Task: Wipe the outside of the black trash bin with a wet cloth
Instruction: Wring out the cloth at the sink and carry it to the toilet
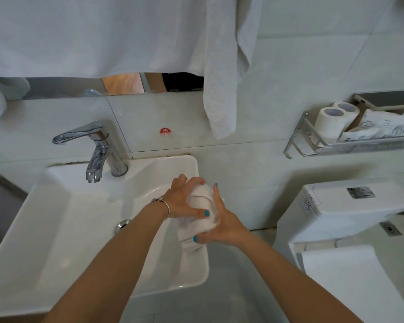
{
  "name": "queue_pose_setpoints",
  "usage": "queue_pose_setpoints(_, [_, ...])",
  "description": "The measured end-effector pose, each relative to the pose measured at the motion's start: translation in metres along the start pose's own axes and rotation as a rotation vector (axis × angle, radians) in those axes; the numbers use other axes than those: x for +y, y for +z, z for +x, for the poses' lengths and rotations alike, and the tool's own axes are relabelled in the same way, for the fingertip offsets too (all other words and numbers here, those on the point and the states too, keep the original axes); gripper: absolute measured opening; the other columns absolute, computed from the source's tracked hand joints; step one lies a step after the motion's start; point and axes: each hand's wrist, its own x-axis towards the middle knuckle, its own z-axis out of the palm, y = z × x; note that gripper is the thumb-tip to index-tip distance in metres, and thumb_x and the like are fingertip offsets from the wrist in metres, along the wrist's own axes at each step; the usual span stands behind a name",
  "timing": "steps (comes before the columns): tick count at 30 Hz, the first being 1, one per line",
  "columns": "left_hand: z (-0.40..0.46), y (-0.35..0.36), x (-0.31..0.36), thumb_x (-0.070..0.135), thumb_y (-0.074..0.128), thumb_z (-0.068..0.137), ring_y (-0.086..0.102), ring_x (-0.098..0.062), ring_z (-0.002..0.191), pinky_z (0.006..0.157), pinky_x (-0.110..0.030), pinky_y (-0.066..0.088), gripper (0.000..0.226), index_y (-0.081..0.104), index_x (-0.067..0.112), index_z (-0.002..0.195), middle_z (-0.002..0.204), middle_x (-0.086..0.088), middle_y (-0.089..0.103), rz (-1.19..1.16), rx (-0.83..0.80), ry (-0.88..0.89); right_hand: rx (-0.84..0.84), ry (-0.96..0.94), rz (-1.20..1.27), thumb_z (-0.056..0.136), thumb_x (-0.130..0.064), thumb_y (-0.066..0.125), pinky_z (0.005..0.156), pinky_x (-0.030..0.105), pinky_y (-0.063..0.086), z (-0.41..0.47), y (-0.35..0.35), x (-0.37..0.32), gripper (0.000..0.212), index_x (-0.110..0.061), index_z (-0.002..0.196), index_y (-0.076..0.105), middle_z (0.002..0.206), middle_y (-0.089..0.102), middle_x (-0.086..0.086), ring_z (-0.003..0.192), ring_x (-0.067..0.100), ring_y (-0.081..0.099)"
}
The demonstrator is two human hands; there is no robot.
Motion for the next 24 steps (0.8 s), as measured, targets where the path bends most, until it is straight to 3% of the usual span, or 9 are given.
queue_pose_setpoints(8, [-0.024, -0.010, 0.043, 0.062, 0.079, 0.061, 0.026, -0.015, 0.108, 0.101, -0.042, 0.039, 0.086, 0.032, 0.050, 0.132, 0.109, 0.003, 0.026, 0.111, -0.005, 0.092, 0.081, 0.030, -0.151, 0.055, -0.052, 0.088, 0.089, 0.033, 0.045, -0.043, -0.030, -0.003, 0.134, -0.070, 0.135, -0.017, 0.129, 0.043, 0.012, 0.117, 0.030, 0.051])
queue_pose_setpoints(12, [-0.037, -0.007, 0.068, 0.060, 0.082, 0.058, 0.025, -0.015, 0.106, 0.102, -0.042, 0.038, 0.093, 0.032, 0.049, 0.135, 0.109, 0.002, 0.025, 0.159, -0.006, 0.131, 0.101, 0.037, -0.203, 0.056, -0.050, 0.088, 0.086, 0.033, 0.045, -0.071, -0.047, 0.000, 0.132, -0.071, 0.136, -0.015, 0.119, 0.040, 0.009, 0.106, 0.027, 0.052])
queue_pose_setpoints(17, [-0.049, 0.006, 0.104, 0.059, 0.084, 0.054, 0.024, -0.013, 0.105, 0.100, -0.040, 0.039, 0.103, 0.026, 0.050, 0.138, 0.110, 0.004, 0.024, 0.232, -0.048, 0.162, 0.148, 0.030, -0.222, 0.056, -0.049, 0.089, 0.094, 0.038, 0.047, -0.110, -0.069, 0.012, 0.128, -0.073, 0.135, -0.009, 0.118, 0.040, 0.007, 0.107, 0.027, 0.051])
queue_pose_setpoints(20, [-0.053, 0.024, 0.128, 0.058, 0.085, 0.052, 0.027, -0.018, 0.115, 0.102, -0.042, 0.039, 0.108, 0.021, 0.051, 0.138, 0.110, 0.005, 0.022, 0.244, -0.081, 0.178, 0.168, 0.055, -0.262, 0.045, -0.060, 0.084, 0.095, 0.044, 0.049, -0.134, -0.083, 0.025, 0.130, -0.077, 0.130, -0.013, 0.124, 0.044, 0.009, 0.110, 0.028, 0.053])
queue_pose_setpoints(24, [-0.050, 0.050, 0.161, 0.057, 0.087, 0.051, 0.025, -0.021, 0.121, 0.102, -0.043, 0.040, 0.112, 0.020, 0.049, 0.140, 0.110, 0.006, 0.018, 0.273, -0.109, 0.209, 0.181, 0.102, -0.296, 0.041, -0.069, 0.077, 0.095, 0.039, 0.047, -0.161, -0.103, 0.048, 0.130, -0.076, 0.129, -0.018, 0.135, 0.045, 0.010, 0.119, 0.030, 0.051])
